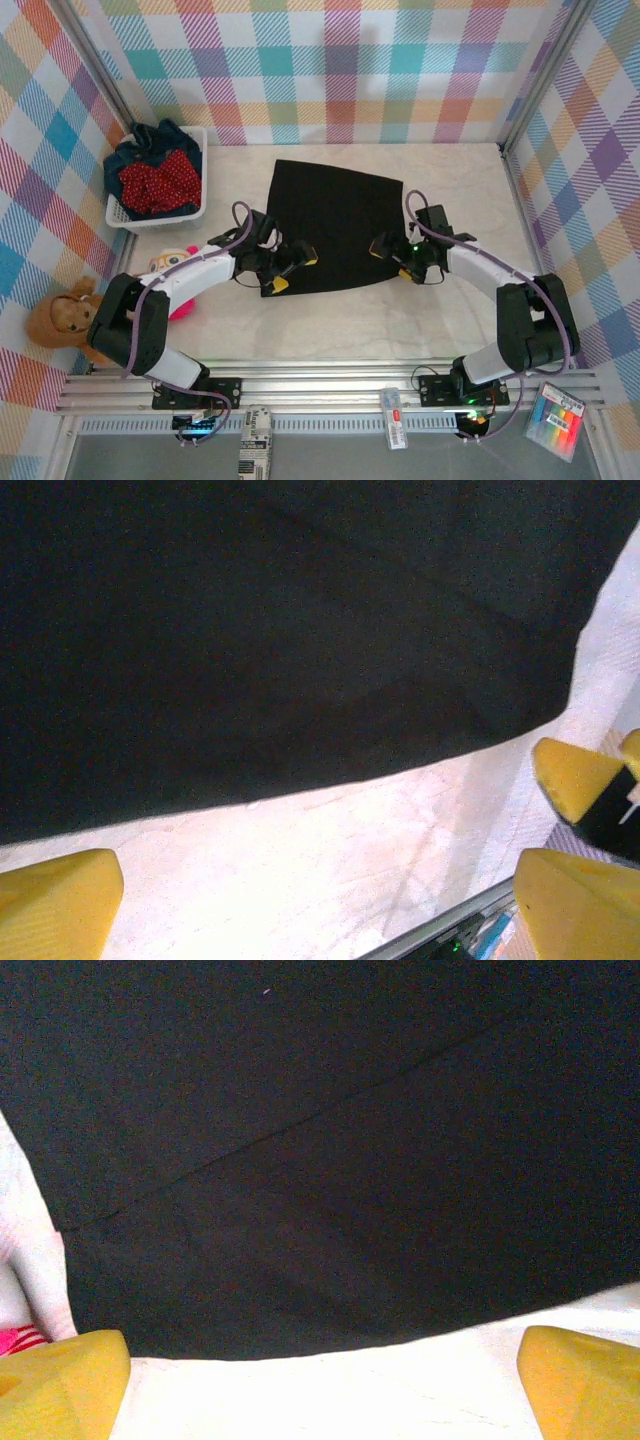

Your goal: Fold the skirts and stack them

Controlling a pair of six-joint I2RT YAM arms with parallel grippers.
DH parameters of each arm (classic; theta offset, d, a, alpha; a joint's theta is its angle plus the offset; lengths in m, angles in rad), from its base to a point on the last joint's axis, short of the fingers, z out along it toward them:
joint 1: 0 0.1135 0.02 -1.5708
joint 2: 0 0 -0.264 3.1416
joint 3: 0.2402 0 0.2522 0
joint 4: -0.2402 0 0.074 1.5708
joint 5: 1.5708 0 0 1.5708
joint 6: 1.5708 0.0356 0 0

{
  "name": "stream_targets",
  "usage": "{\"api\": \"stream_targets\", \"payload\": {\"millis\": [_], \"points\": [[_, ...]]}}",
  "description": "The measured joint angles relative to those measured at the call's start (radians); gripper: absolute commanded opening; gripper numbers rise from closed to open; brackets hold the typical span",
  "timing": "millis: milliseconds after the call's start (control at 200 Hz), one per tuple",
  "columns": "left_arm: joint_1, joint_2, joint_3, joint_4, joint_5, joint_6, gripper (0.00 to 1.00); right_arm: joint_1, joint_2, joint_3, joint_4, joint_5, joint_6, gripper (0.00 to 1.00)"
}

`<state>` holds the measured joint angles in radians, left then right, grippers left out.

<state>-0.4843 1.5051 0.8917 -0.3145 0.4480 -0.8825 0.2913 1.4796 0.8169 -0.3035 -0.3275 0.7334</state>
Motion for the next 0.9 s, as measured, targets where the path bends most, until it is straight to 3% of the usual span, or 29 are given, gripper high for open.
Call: {"api": "stream_targets", "payload": {"millis": [130,330,555,705,900], "points": [[-0.002,0.024,0.000,0.037,-0.024,-0.017,1.00,0.037,0.053,0.002,0.056,0.019,0.019,0.99],[0.008,0.047,-0.043,0.022,-0.152,-0.042,1.00,0.049,0.090,0.002,0.068,0.122,0.052,0.99],[0.029,0.038,-0.119,0.082,-0.162,-0.092,1.00,0.049,0.087,0.002,0.051,0.196,0.062,0.99],[0.029,0.011,-0.132,0.087,-0.166,-0.094,1.00,0.049,0.037,0.002,0.003,0.228,0.051,0.99],[0.029,-0.050,-0.101,-0.069,-0.208,-0.035,1.00,0.049,-0.085,0.002,-0.071,0.279,0.031,0.99]]}}
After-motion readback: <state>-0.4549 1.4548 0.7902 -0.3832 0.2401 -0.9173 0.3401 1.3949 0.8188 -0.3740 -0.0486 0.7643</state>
